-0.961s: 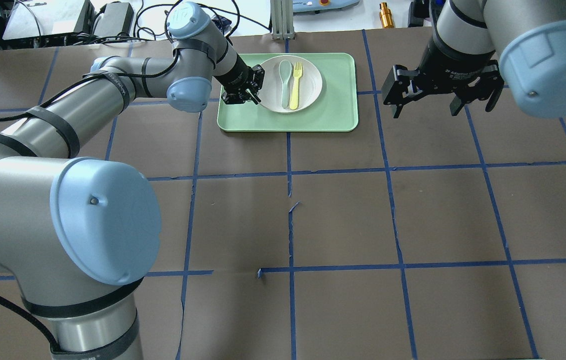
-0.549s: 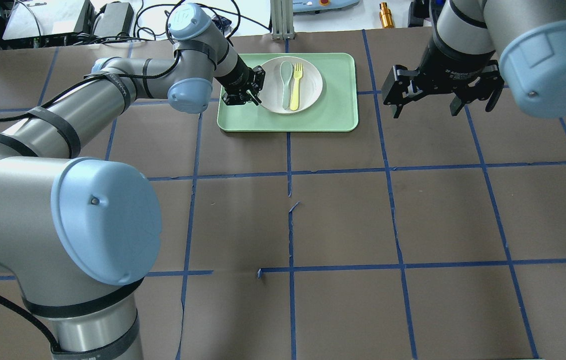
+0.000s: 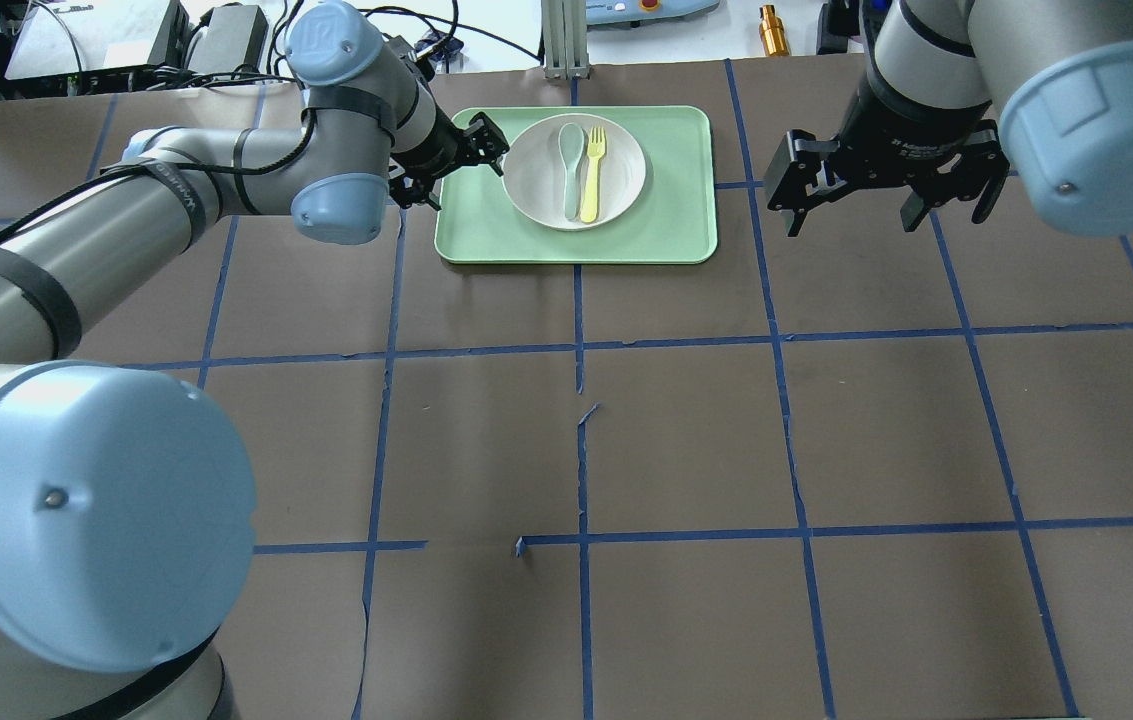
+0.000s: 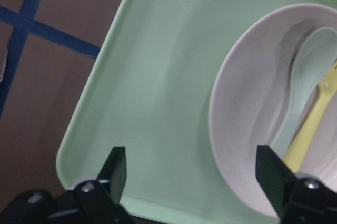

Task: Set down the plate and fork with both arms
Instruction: 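Open the left gripper and lift it away from the plate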

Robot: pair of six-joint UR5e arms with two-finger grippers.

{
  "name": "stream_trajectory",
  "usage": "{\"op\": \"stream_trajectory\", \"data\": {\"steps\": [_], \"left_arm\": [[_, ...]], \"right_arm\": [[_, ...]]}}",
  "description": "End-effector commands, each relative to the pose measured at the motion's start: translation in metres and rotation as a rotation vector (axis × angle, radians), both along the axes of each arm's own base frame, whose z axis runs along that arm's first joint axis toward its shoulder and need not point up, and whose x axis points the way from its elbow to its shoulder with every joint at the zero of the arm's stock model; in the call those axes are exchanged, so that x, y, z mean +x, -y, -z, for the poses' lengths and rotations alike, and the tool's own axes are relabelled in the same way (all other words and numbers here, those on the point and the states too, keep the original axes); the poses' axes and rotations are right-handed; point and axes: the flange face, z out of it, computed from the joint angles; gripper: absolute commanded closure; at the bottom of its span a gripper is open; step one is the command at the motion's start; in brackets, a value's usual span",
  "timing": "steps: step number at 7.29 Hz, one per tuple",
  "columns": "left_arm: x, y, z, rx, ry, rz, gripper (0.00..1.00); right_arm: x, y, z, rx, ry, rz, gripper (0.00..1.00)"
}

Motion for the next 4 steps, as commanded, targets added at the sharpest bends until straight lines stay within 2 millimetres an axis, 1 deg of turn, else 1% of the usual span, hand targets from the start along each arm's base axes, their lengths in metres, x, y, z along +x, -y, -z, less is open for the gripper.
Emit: {"op": "stream_trajectory", "data": {"steps": [1,2,3,4], "left_arm": [[0.042,-0.048,-0.057,0.074,0.078,0.139,0.0],[0.057,-0.07,-0.097,0.124,0.154,0.139,0.0],[0.058,-0.093,-0.132,0.152,0.219,0.142,0.0],[0.058,-0.112,-0.162,0.173,0.222,0.152,0.0]], "right_arm": [[0.0,0.0,0.0,-0.001,0.0,0.0,0.0],[0.0,0.0,0.0,-0.001,0.0,0.001,0.0],[0.0,0.0,0.0,0.001,0.0,0.0,0.0],[0.0,0.0,0.0,0.001,0.0,0.001,0.0]]}}
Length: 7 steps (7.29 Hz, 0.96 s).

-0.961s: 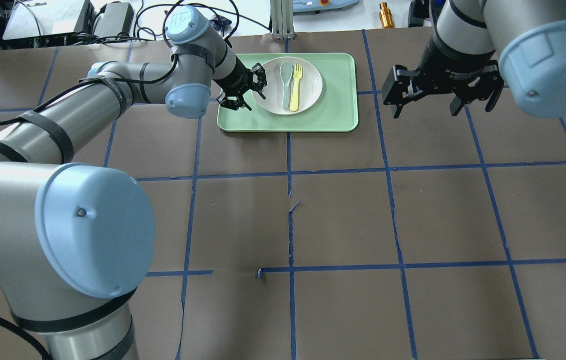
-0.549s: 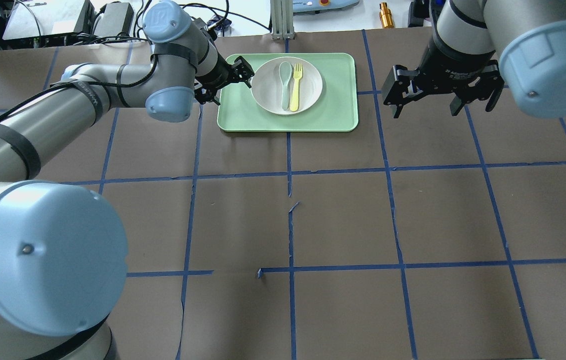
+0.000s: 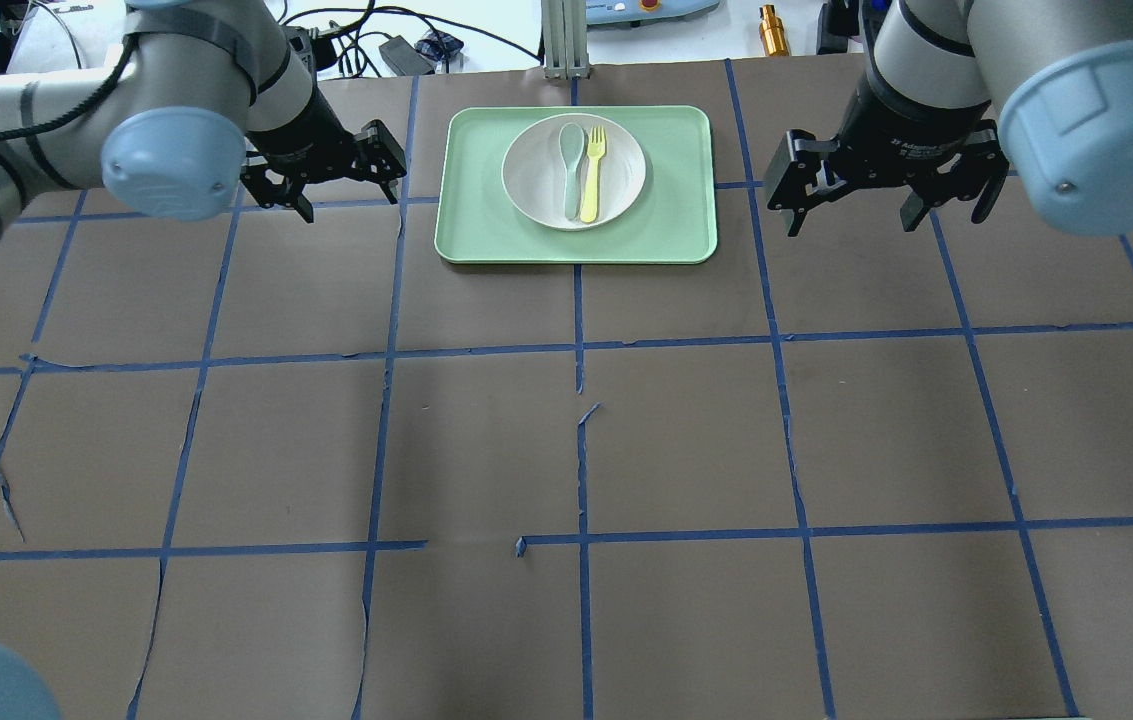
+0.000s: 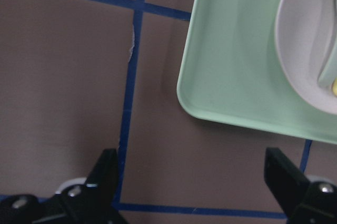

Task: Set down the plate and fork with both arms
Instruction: 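Open the left gripper and lift it away from the plate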

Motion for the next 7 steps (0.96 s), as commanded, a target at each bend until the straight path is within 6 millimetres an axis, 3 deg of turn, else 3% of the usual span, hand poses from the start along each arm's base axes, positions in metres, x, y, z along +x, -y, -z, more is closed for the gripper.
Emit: {"op": "stream_trajectory", "data": {"steps": [1,2,4,5,7], "left_arm": [[-0.003,-0.043,-0.064,0.054,0.023,0.032,0.0],[-0.013,-0.062,-0.094,0.052,0.001,0.047,0.0],[-0.015,-0.093,-0.117,0.046,0.001,0.055,0.0],[-0.017,-0.102,-0.124,0.037,-0.001,0.055,0.0],[-0.028,-0.112,-0.105,0.069,0.009,0.072,0.0]], "right_arm": [[0.0,0.0,0.0,0.001,0.0,-0.001,0.0],[0.0,0.0,0.0,0.001,0.0,-0.001,0.0],[0.0,0.0,0.0,-0.001,0.002,0.001,0.0],[0.0,0.0,0.0,0.001,0.002,0.001,0.0],[0.0,0.0,0.0,0.001,0.0,0.001,0.0]]}}
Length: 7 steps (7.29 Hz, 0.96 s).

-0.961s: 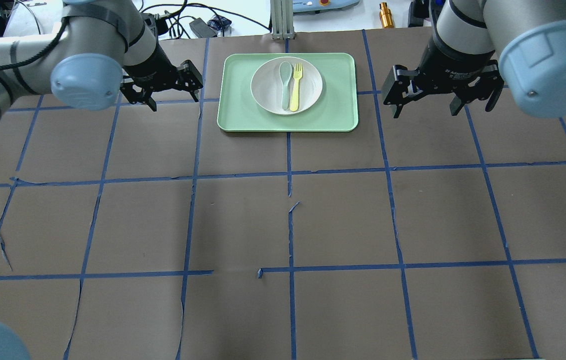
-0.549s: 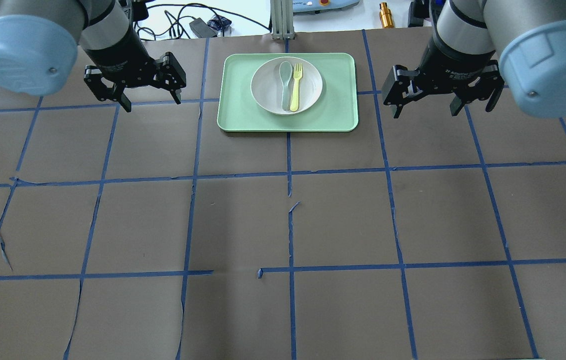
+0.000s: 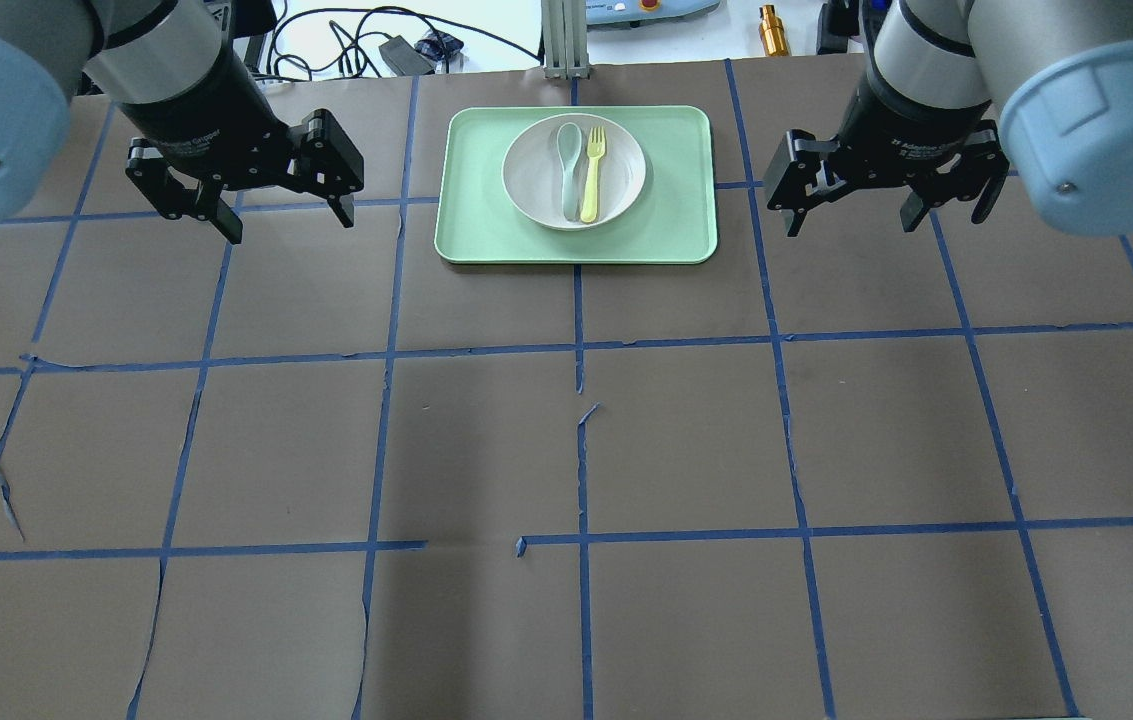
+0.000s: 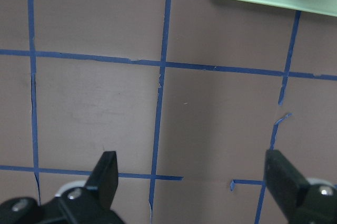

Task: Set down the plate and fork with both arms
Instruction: 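Move the right gripper over the yellow fork on the plate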

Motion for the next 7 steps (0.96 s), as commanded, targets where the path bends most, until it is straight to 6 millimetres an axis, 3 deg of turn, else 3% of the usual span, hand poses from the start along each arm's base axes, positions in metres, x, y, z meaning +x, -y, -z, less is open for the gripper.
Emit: {"op": "stream_trajectory", "data": {"steps": [1,7], "left_arm": [[-0.005,-0.007,0.016,0.029,0.007,0.013,0.0],[-0.005,-0.004,0.014,-0.001,0.013,0.097,0.0]], "right_arm": [[0.0,0.003,-0.008,-0.02,0.0,0.005,0.0],[0.003,0.007,0.004,-0.004,0.011,-0.002,0.0]]}}
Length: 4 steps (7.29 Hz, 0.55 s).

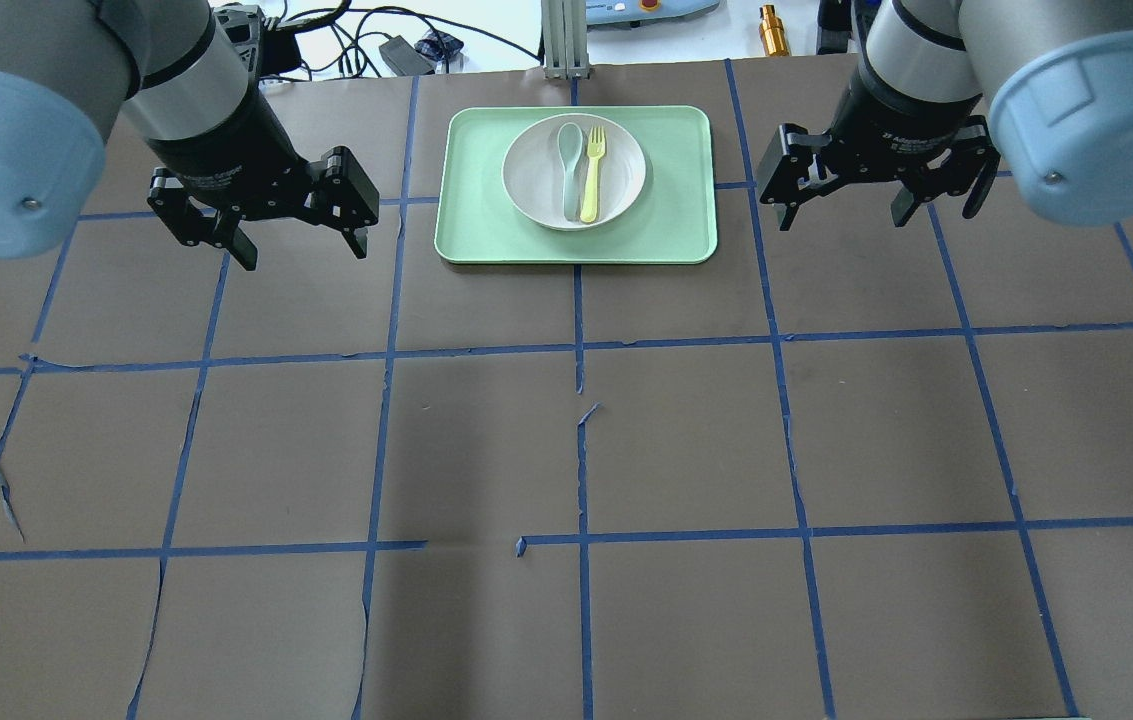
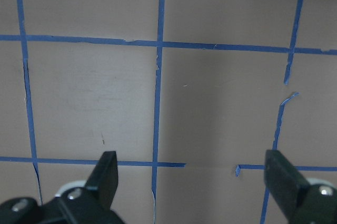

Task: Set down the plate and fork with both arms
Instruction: 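Move the right gripper over the yellow fork on the plate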

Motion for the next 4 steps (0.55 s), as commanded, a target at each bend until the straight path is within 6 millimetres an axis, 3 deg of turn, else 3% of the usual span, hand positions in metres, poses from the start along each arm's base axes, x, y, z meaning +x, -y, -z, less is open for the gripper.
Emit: {"op": "stream_trajectory", "data": {"steps": [1,3,4], "left_arm": [[0.0,0.001,-0.003,-0.016,0.0,0.025,0.0],[0.0,0.0,-0.003,-0.016,0.0,0.025,0.0],[0.0,0.0,-0.003,-0.015,0.002,0.025,0.0]], "right_arm": [[-0.001,0.0,0.002,0.0,-0.007,-0.004,0.0],[0.0,0.006,0.002,-0.027,0.003,0.02,0.0],[0.009,0.028,0.02,-0.029,-0.006,0.003,0.0]]}}
